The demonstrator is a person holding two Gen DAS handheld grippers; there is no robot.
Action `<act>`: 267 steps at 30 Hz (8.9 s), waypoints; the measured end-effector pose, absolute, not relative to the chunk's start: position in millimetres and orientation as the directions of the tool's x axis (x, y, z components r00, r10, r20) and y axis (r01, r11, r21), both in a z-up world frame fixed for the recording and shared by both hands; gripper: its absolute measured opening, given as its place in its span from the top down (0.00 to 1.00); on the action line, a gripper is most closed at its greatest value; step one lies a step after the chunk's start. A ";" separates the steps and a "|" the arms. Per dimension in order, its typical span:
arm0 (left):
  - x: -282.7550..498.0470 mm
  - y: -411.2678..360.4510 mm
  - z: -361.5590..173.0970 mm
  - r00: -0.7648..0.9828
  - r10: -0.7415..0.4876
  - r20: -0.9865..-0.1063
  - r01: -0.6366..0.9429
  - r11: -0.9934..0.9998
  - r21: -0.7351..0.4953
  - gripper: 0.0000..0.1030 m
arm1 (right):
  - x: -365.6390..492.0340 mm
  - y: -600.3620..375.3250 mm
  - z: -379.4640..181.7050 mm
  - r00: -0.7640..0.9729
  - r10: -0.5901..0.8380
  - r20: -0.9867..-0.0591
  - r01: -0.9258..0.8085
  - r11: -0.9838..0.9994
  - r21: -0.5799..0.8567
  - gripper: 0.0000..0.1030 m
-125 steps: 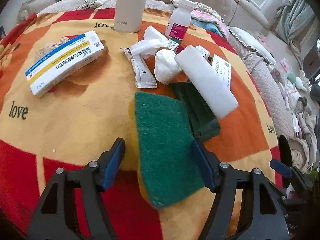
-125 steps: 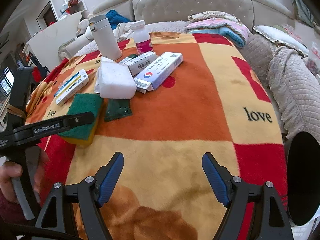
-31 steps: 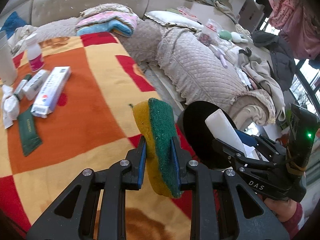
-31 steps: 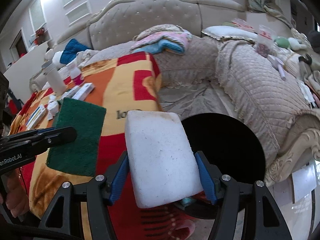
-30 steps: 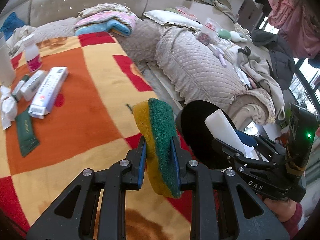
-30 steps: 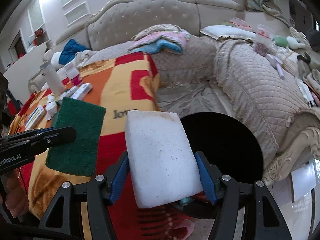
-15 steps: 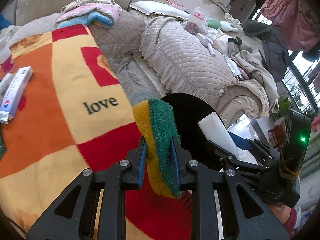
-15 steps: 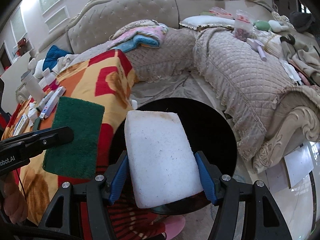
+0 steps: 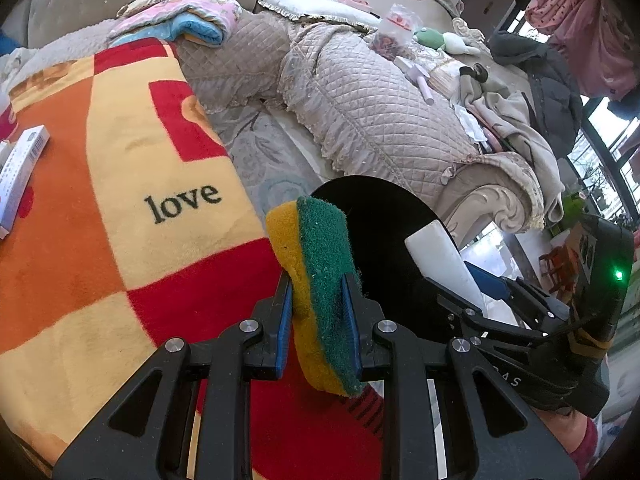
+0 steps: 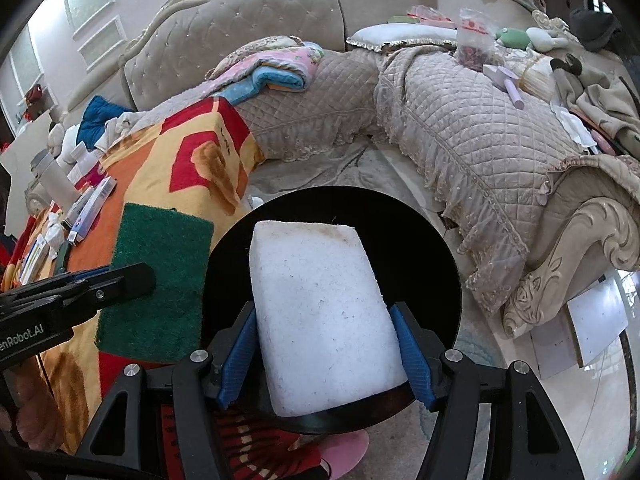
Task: Collect trash
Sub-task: 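Carry the green sponge and white sponge block over the black bin, then open the right tool to drop the white sponge while the left tool releases the green sponge, then grasp the white-blue medicine box with the left tool while the right tool grasps the dark green pouch, then carry the medicine box and green pouch over the black bin, then open both tools to drop the box and pouch into the bin, then move both tools back over the items on the blanket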
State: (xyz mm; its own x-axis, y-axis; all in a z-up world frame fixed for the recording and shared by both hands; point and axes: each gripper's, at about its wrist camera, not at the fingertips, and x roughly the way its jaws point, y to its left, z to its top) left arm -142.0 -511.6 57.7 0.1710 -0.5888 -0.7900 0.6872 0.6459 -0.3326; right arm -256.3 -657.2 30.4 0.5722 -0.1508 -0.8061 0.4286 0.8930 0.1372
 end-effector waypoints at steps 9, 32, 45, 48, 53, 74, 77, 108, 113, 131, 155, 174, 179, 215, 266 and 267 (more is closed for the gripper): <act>-141.5 -514.9 52.8 0.165 -0.590 -0.790 0.681 0.648 -0.341 0.80 | -256.2 -660.8 27.7 0.569 -0.152 -0.808 0.439 0.887 0.142 0.38; -138.2 -510.5 49.9 0.110 -0.651 -0.751 0.659 0.614 -0.435 0.50 | -252.6 -667.8 31.4 0.560 -0.170 -0.811 0.475 0.868 0.146 0.26; -133.9 -499.0 61.3 0.082 -0.705 -0.704 0.647 0.575 -0.500 0.43 | -253.4 -663.0 43.5 0.574 -0.185 -0.798 0.477 0.868 0.142 0.26; -134.8 -498.3 60.9 0.093 -0.670 -0.736 0.640 0.607 -0.472 0.43 | -254.3 -662.3 46.9 0.575 -0.192 -0.796 0.475 0.870 0.133 0.25; -135.1 -494.0 48.3 0.071 -0.652 -0.755 0.612 0.626 -0.483 0.43 | -257.0 -667.6 47.8 0.575 -0.202 -0.793 0.489 0.861 0.136 0.25; -145.4 -466.2 55.7 0.137 -0.599 -0.789 0.673 0.641 -0.369 0.43 | -252.2 -657.6 45.8 0.576 -0.178 -0.798 0.483 0.862 0.156 0.23; -139.0 -436.0 54.8 0.210 -0.552 -0.807 0.660 0.689 -0.300 0.43 | -239.9 -642.1 43.5 0.578 -0.150 -0.802 0.454 0.876 0.164 0.23; 24.6 -109.6 64.1 0.603 -0.177 -0.778 0.261 0.965 -0.017 0.42 | -41.5 -360.8 27.4 0.544 0.188 -0.818 -0.076 0.982 0.175 0.22; 52.1 -110.0 54.5 0.584 -0.134 -0.800 0.299 0.953 0.059 0.42 | -18.7 -342.4 15.2 0.527 0.159 -0.835 -0.089 0.987 0.132 0.22; 70.8 -141.9 23.9 0.551 -0.069 -0.831 0.420 0.884 0.205 0.40 | -4.7 -324.0 6.4 0.594 0.082 -0.800 -0.127 0.992 0.007 0.55; -56.8 -193.2 67.0 0.444 -0.328 -0.834 0.479 0.873 -0.089 0.54 | -128.8 -392.4 52.3 0.617 0.151 -0.772 -0.084 0.988 0.126 0.62; -111.0 -329.8 74.6 0.348 -0.463 -0.815 0.630 0.759 -0.162 0.54 | -203.2 -500.6 71.9 0.657 -0.004 -0.754 0.130 0.986 0.108 0.62; -123.6 -370.7 76.8 0.319 -0.492 -0.810 0.675 0.718 -0.170 0.54 | -222.1 -535.7 70.9 0.652 -0.061 -0.756 0.208 0.973 0.102 0.62; -149.4 -528.2 44.0 0.171 -0.524 -0.834 0.765 0.604 -0.223 0.54 | -260.5 -655.9 26.1 0.563 -0.178 -0.807 0.447 0.887 0.117 0.62; -113.8 -428.3 46.1 0.314 -0.459 -0.831 0.644 0.746 -0.169 0.52 | -221.7 -586.1 38.4 0.577 -0.094 -0.811 0.349 0.926 0.141 0.37; -111.5 -421.7 45.7 0.324 -0.451 -0.832 0.636 0.755 -0.162 0.52 | -218.6 -580.5 39.3 0.577 -0.089 -0.812 0.338 0.931 0.139 0.37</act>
State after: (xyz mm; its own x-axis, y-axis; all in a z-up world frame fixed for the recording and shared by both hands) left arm -111.5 -421.7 45.7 0.3237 -0.4510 -0.8318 0.6356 0.7548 -0.1619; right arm -218.6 -580.5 39.3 0.5775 -0.0885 -0.8116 0.3377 0.9310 0.1388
